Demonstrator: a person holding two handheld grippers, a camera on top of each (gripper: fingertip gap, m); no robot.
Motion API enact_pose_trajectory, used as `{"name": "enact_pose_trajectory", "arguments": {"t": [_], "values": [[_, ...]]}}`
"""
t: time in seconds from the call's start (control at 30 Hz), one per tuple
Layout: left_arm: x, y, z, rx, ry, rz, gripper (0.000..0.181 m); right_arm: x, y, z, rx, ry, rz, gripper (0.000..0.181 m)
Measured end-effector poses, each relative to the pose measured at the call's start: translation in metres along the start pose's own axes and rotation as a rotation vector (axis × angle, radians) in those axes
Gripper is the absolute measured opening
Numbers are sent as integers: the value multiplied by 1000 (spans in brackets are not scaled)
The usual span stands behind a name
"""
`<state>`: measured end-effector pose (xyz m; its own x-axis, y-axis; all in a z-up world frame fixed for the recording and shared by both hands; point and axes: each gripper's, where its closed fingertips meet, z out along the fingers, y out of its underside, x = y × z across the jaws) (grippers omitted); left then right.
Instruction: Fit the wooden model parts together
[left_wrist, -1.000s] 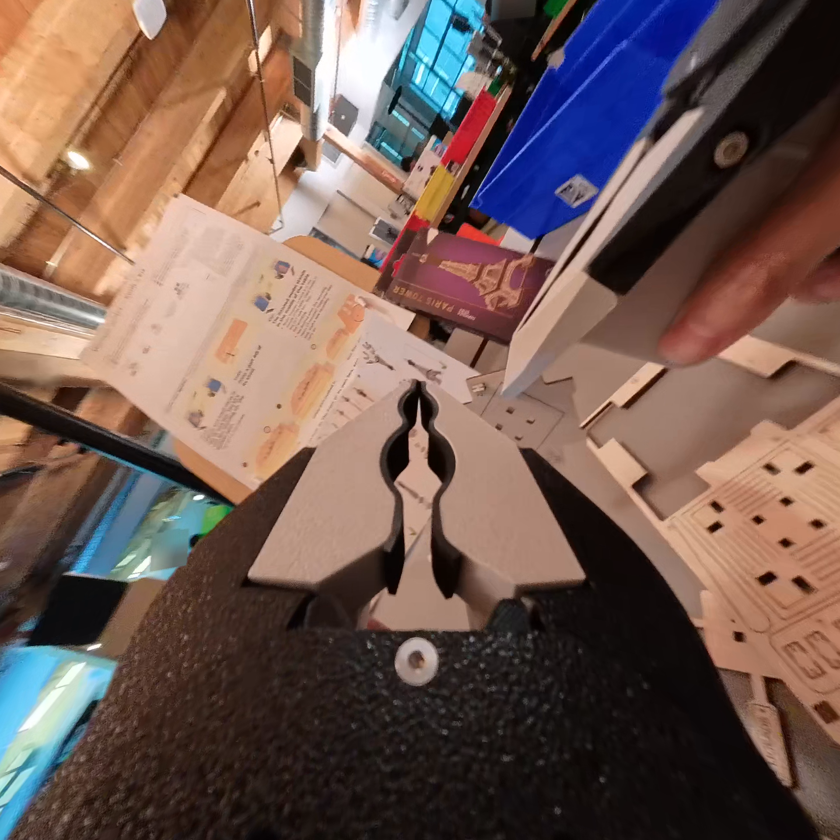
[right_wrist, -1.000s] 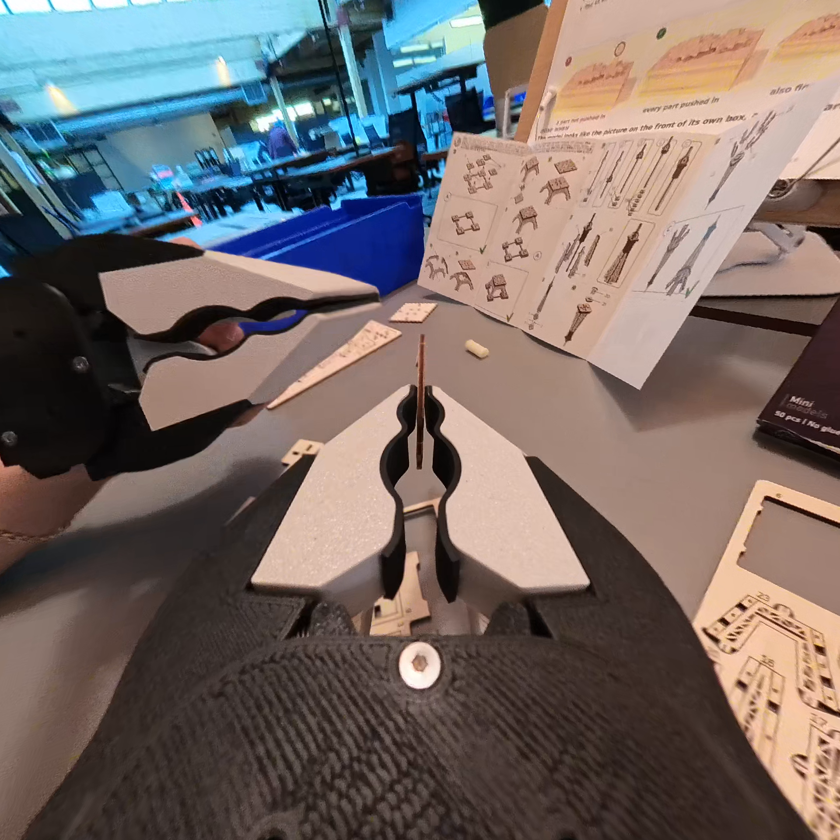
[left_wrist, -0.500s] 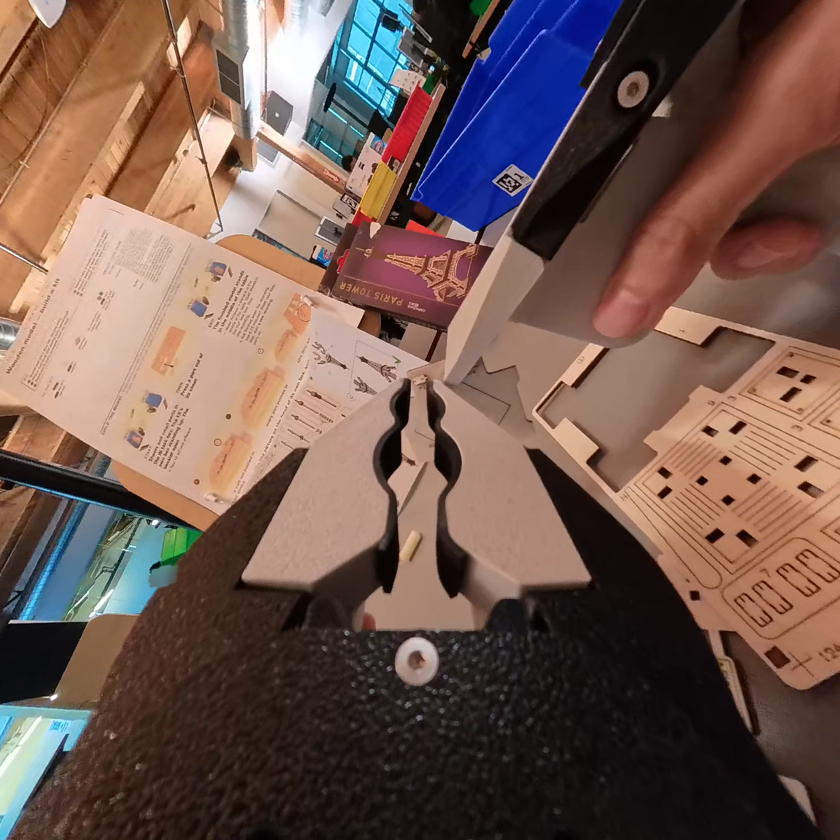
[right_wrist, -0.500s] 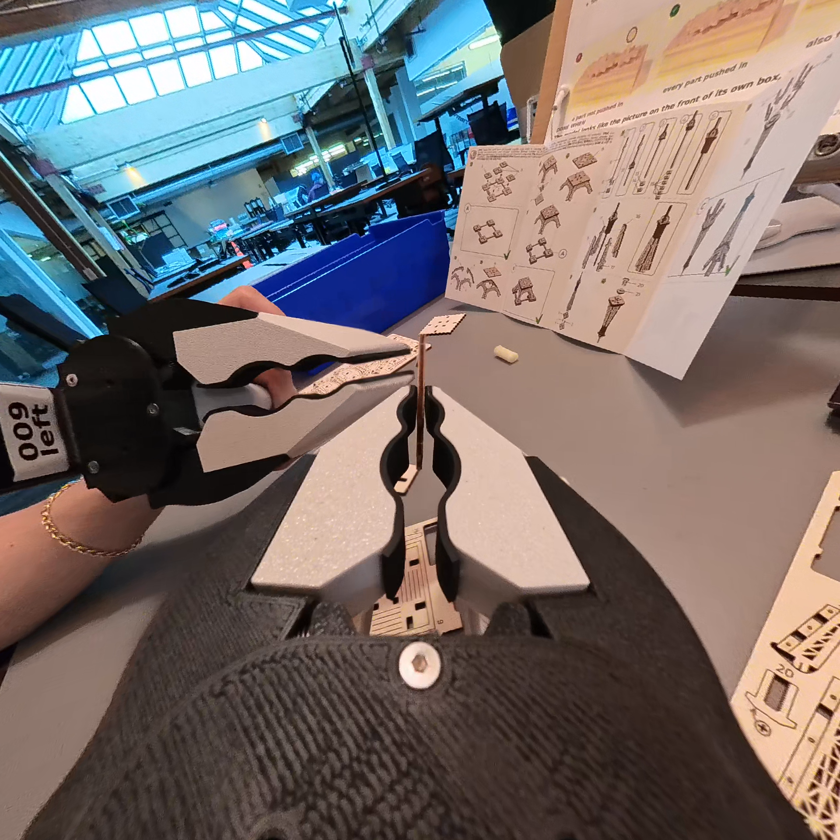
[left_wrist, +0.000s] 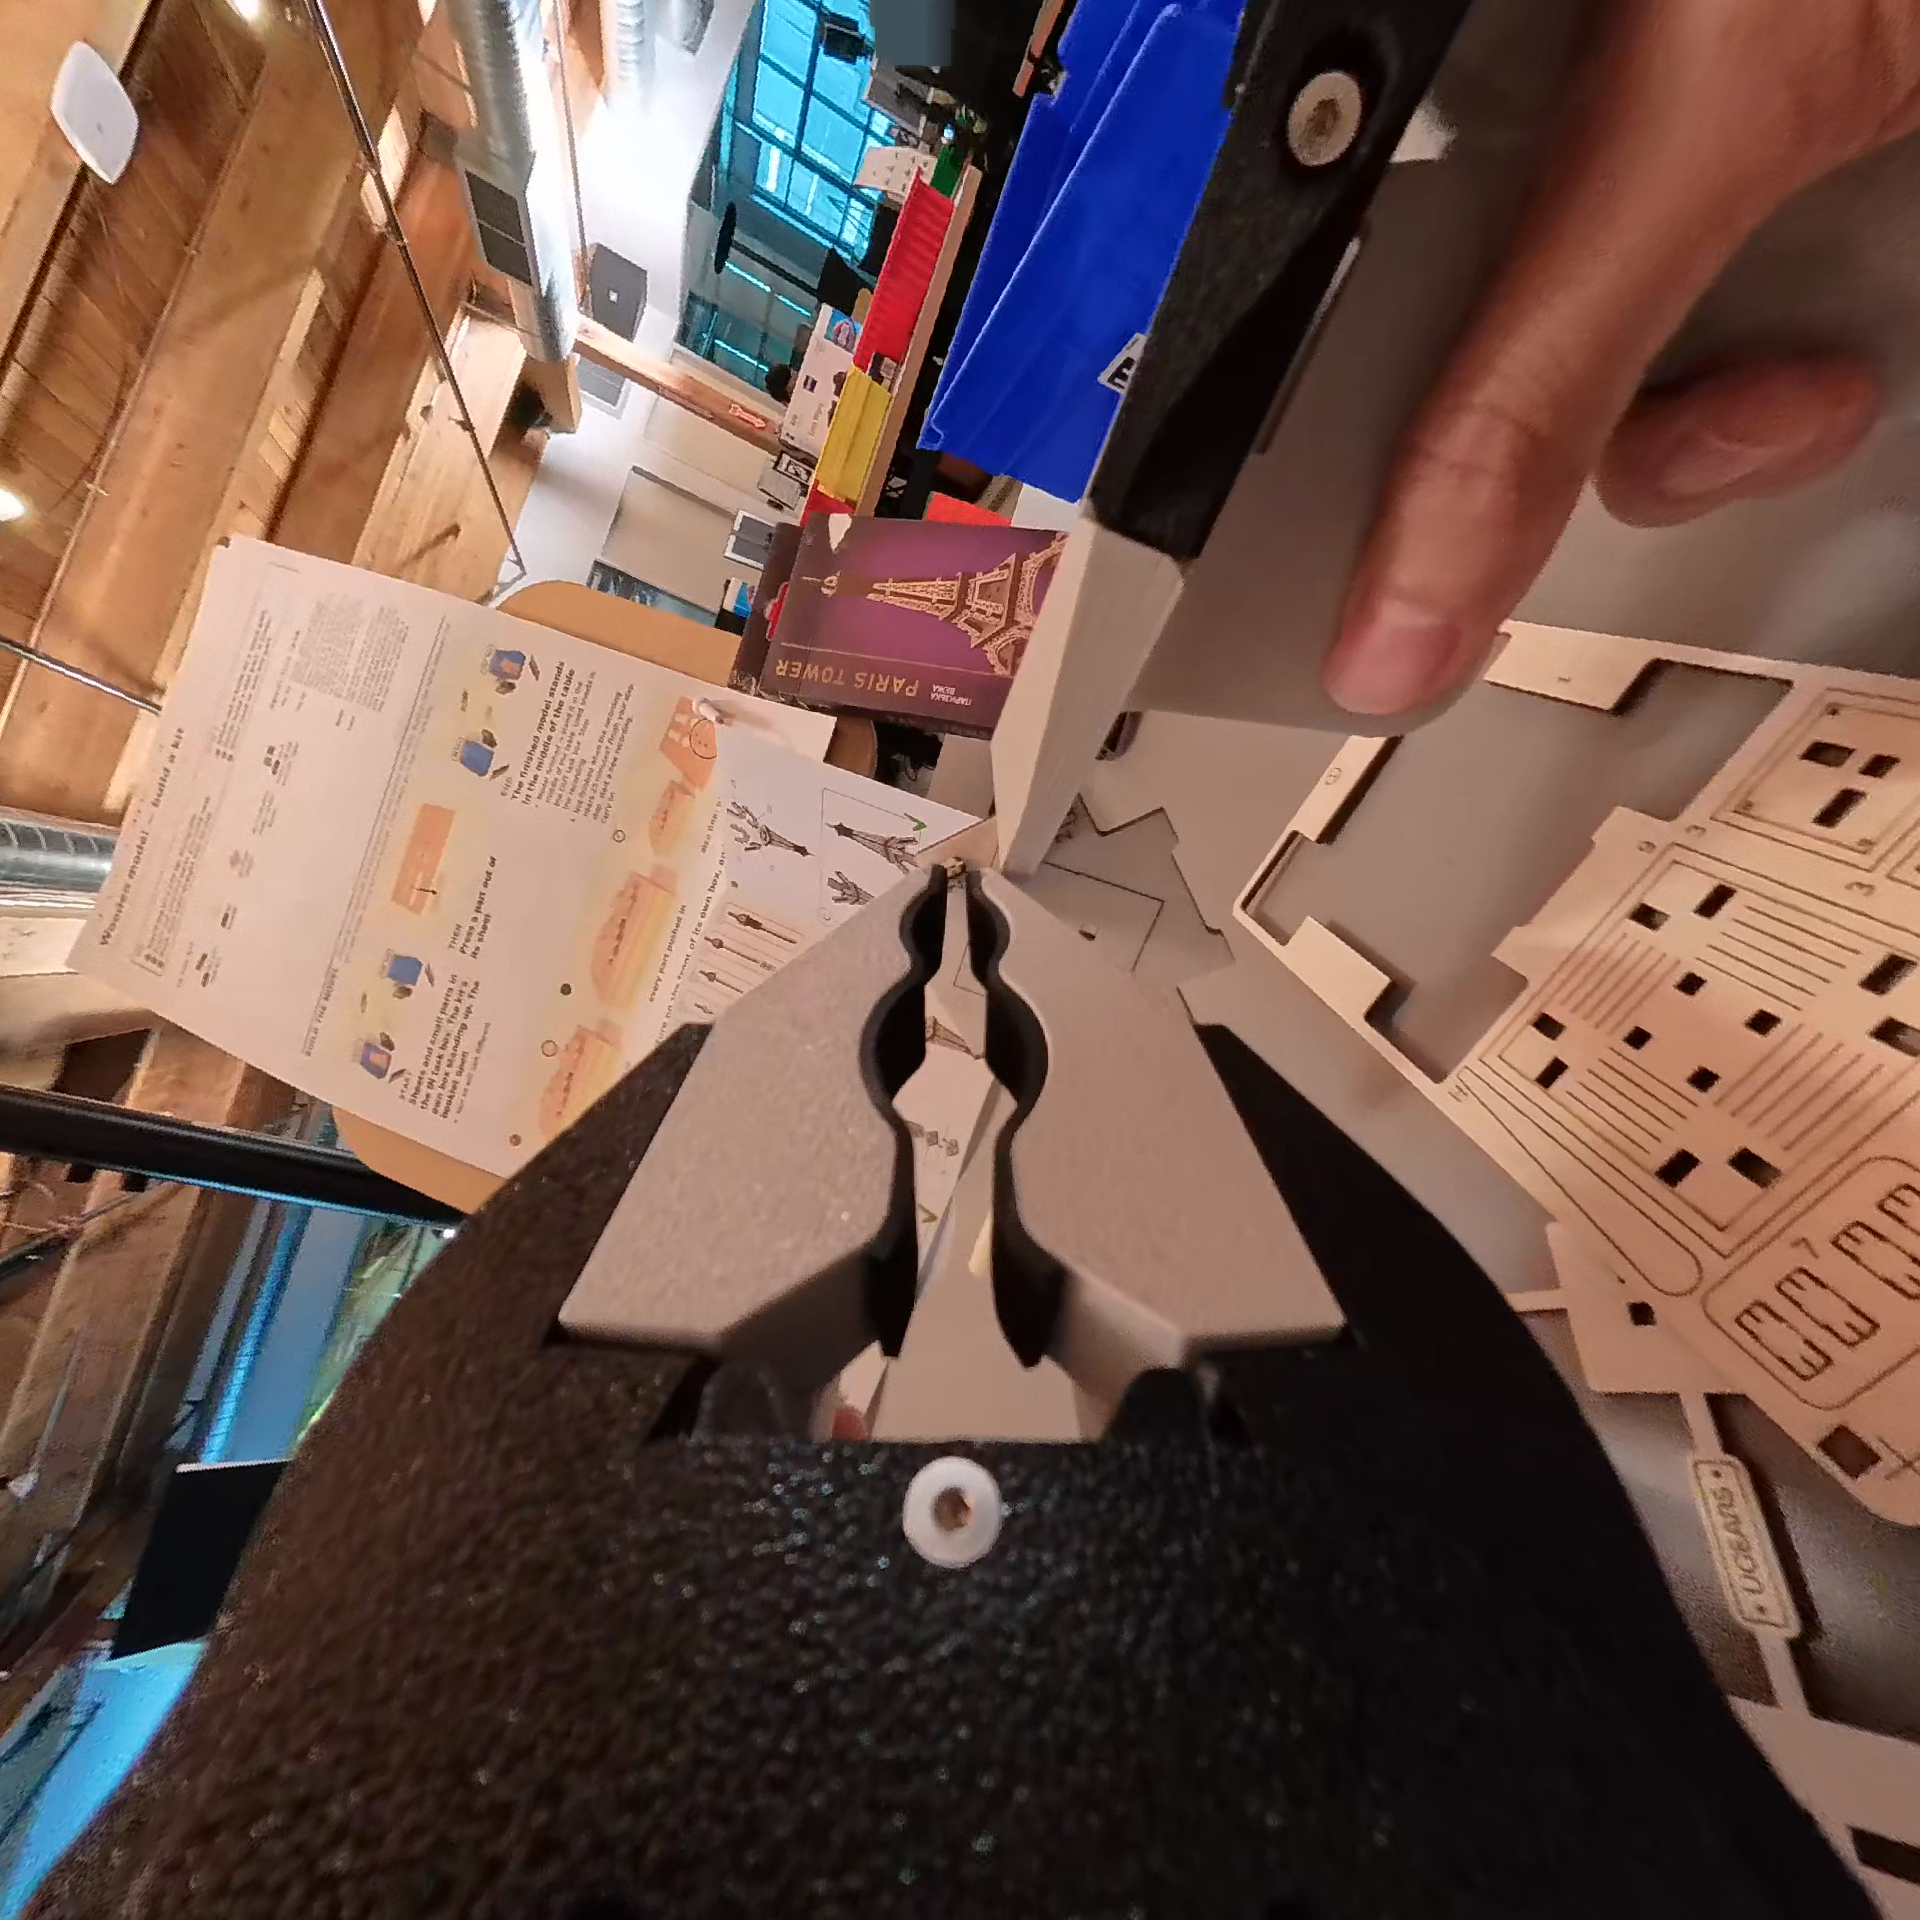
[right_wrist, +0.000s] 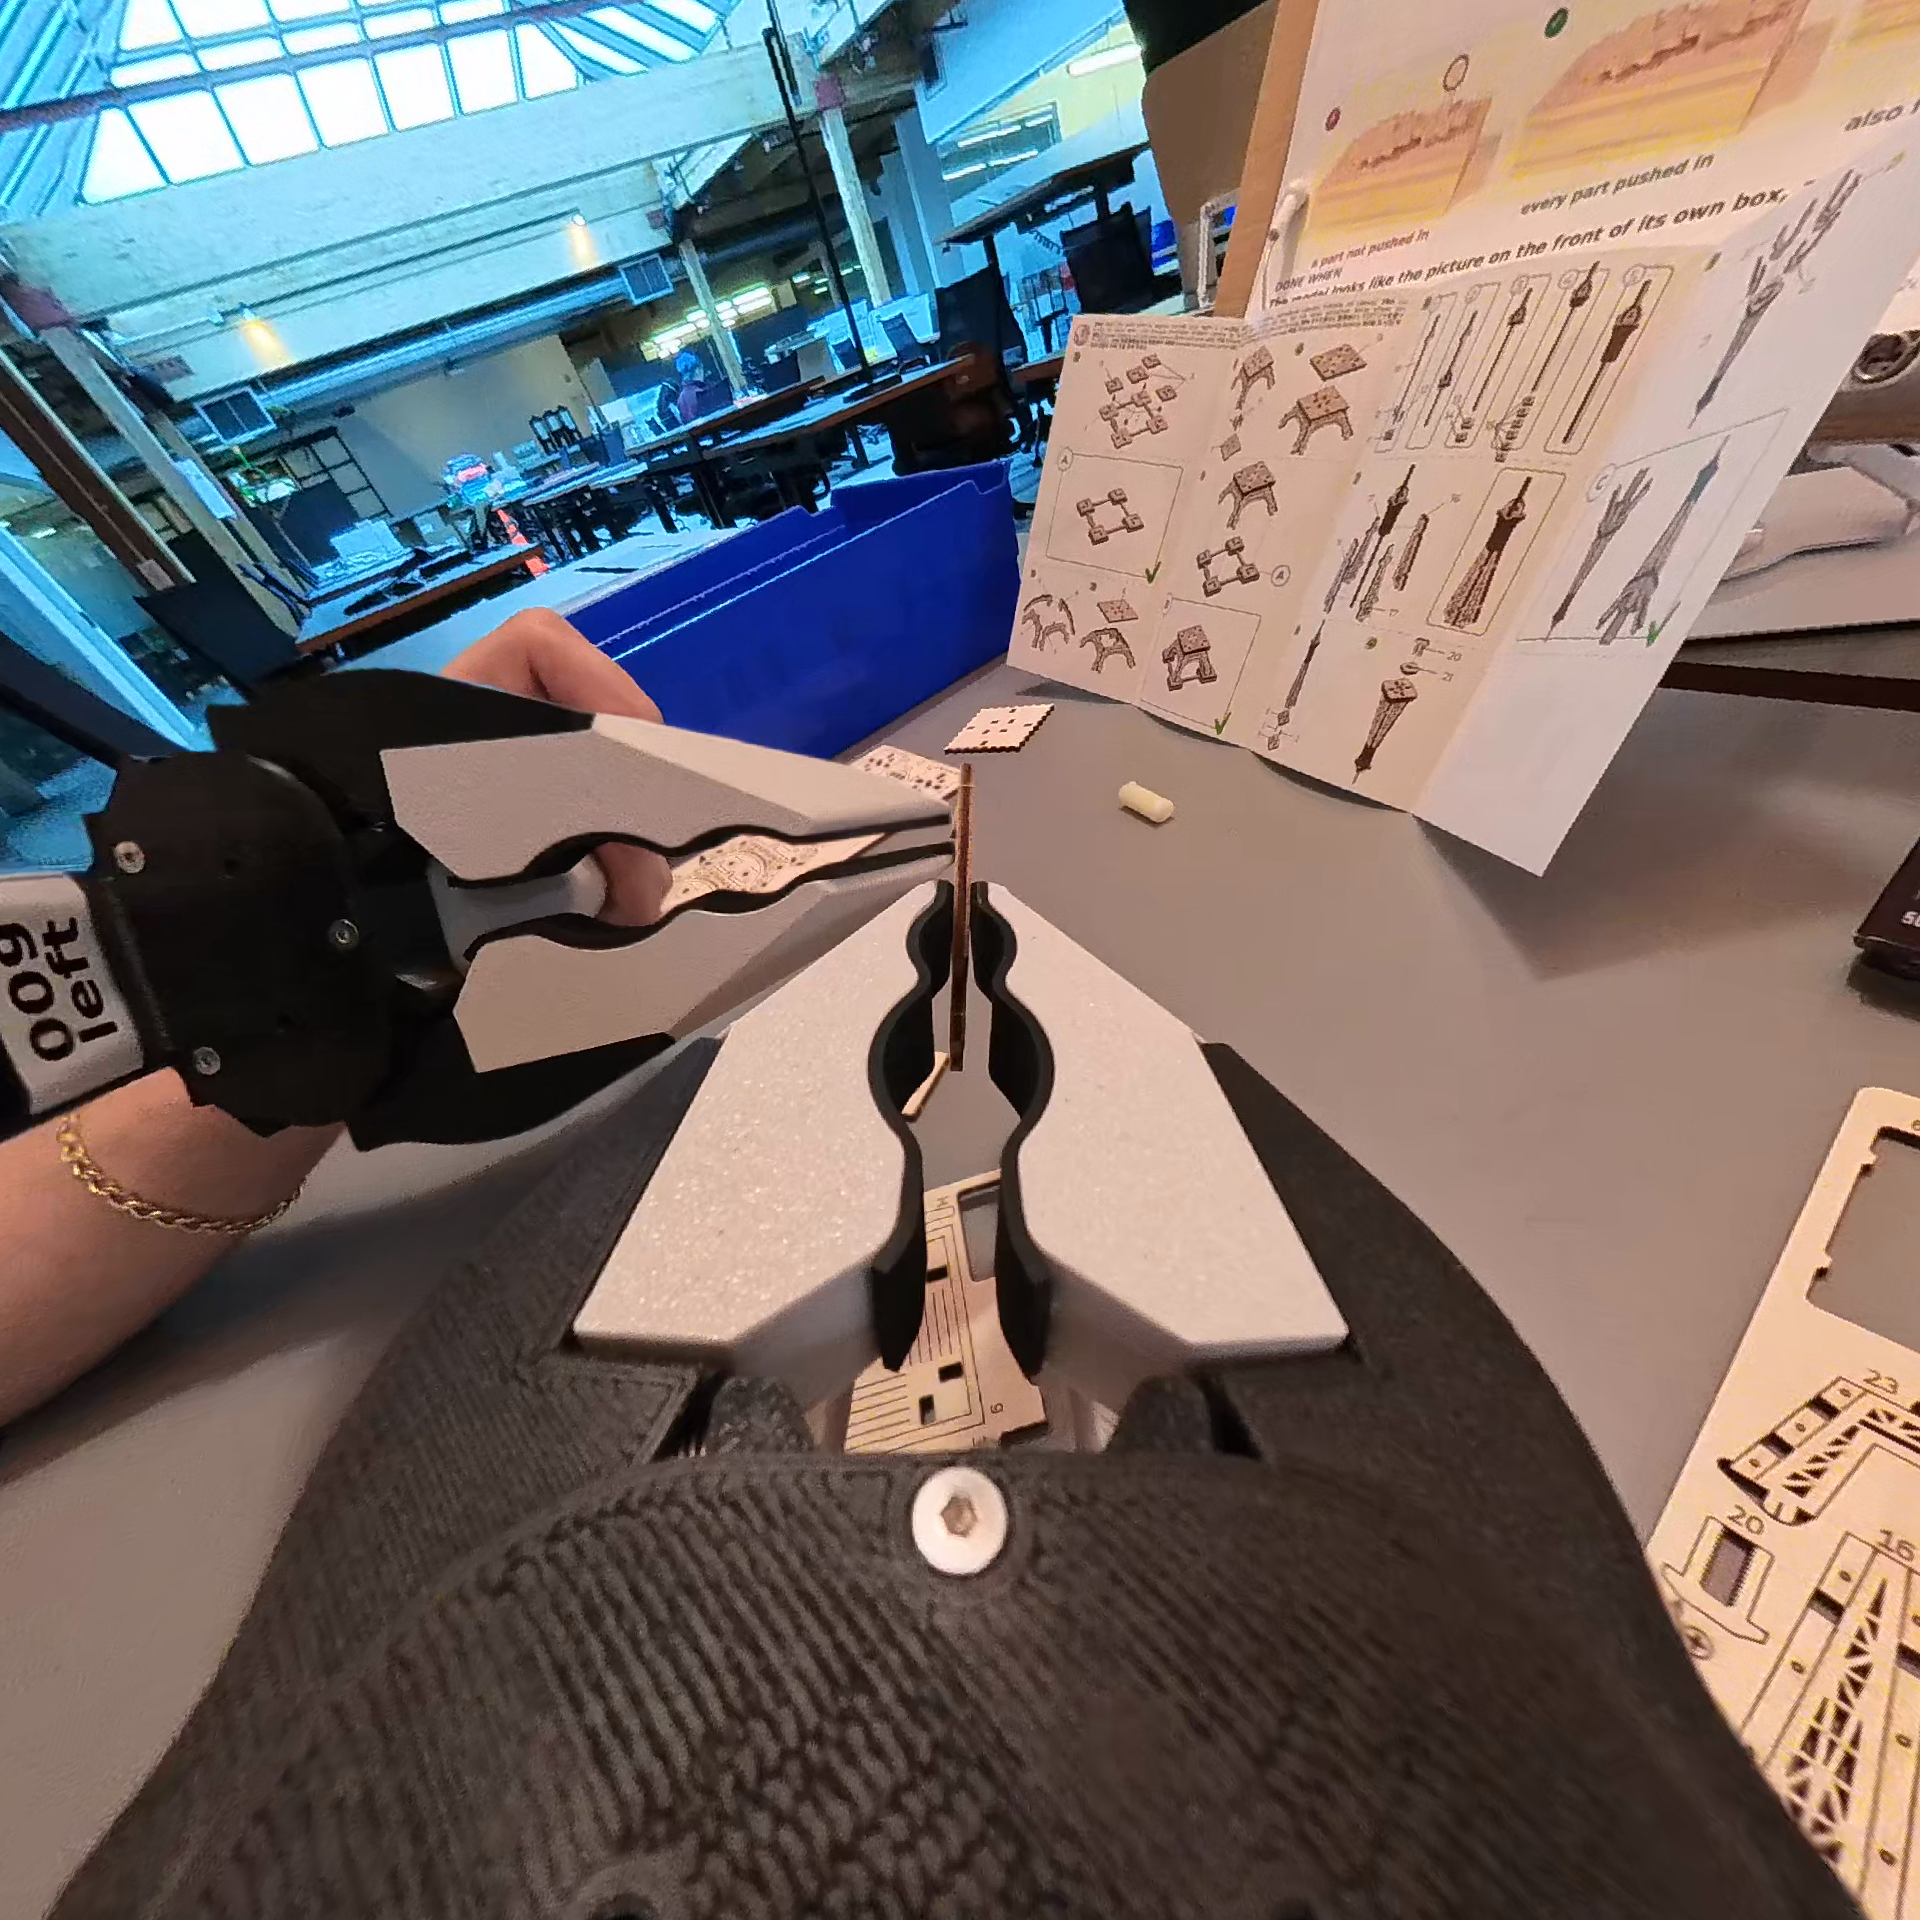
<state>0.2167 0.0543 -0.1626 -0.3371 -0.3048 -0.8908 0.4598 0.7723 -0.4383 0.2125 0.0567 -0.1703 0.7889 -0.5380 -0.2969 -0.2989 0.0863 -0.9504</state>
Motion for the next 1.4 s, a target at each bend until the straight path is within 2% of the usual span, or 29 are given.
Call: {"name": "enact_pose_trajectory", "arguments": {"t": [0.43,0.67,0.73,0.83,1.0,1.13,1.2,1.23,1.33,1.4], "values": [[4,4,1,-69,2,136,0,2,4,2,-38,17,-27,1],[3,6,1,-101,-47,66,0,4,4,4,-31,22,10,2],[-3,9,1,-118,-83,33,0,8,8,4,-46,33,22,1],[3,4,2,-73,8,-104,0,14,5,3,-21,35,52,1],[-11,5,-5,-19,102,-392,8,12,-2,1,1,23,17,1],[-7,-3,-10,26,228,-502,28,6,-8,2,32,-2,3,1],[-11,-11,-15,80,283,-542,29,5,-9,2,22,21,-151,1],[-14,-16,-20,113,334,-577,28,7,-9,1,15,61,-303,1],[-25,-18,-30,139,495,-711,15,14,-9,-1,-37,243,-926,1],[-24,-16,-40,115,649,-740,15,15,-3,2,-100,328,-1301,1]]}}
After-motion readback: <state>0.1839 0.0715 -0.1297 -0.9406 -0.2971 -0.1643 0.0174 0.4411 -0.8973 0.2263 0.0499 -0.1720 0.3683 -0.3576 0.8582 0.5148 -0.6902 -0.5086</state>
